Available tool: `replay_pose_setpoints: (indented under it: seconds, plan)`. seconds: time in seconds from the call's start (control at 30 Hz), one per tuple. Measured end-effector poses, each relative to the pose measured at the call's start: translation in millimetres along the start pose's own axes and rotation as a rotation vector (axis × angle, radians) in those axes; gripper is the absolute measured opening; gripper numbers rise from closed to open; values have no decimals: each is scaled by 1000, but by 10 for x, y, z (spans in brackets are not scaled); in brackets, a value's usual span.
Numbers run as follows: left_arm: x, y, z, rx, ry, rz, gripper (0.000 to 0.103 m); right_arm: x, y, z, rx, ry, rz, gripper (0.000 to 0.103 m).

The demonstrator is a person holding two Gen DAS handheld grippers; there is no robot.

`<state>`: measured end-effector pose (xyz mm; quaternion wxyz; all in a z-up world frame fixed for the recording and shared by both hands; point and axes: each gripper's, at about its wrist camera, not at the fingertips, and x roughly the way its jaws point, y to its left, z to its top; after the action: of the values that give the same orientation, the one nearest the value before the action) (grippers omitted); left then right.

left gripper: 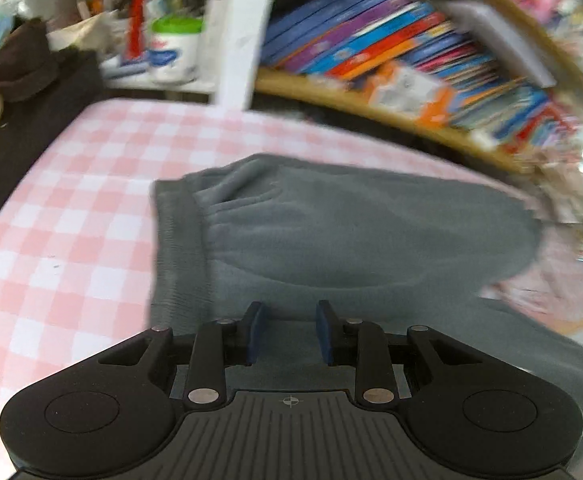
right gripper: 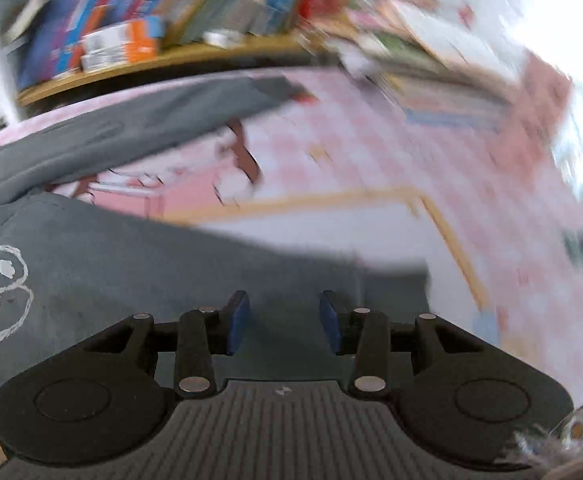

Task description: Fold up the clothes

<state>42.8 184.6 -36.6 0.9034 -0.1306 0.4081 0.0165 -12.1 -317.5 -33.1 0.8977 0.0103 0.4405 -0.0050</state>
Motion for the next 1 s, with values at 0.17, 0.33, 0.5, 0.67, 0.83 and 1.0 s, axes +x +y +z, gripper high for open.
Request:
replay_pose_setpoints:
  seconds: [0.17, 0.33, 0.5, 0.67, 0.83, 1.0]
  plan:
    - [81, 327, -10, -183, -7, 56, 5, 11, -50, -182, 39, 31, -25, 30]
    - [-43, 380, -77, -165, -14, 120, 5, 63, 4, -134, 34, 32, -1, 25]
    - [-168, 544, -180, -222, -18, 83, 5, 163, 4, -24, 7, 33, 7, 23]
    - [-193, 566, -175, -249, -15, 73, 5, 315, -129, 139, 30, 12, -4, 12]
    - [-206, 552, -190, -244, -10, 71, 5, 472, -136, 320, 10, -3, -28, 12]
    - [-211, 546, -201, -238, -19, 75, 5, 559, -51, 413, -40, -5, -52, 13]
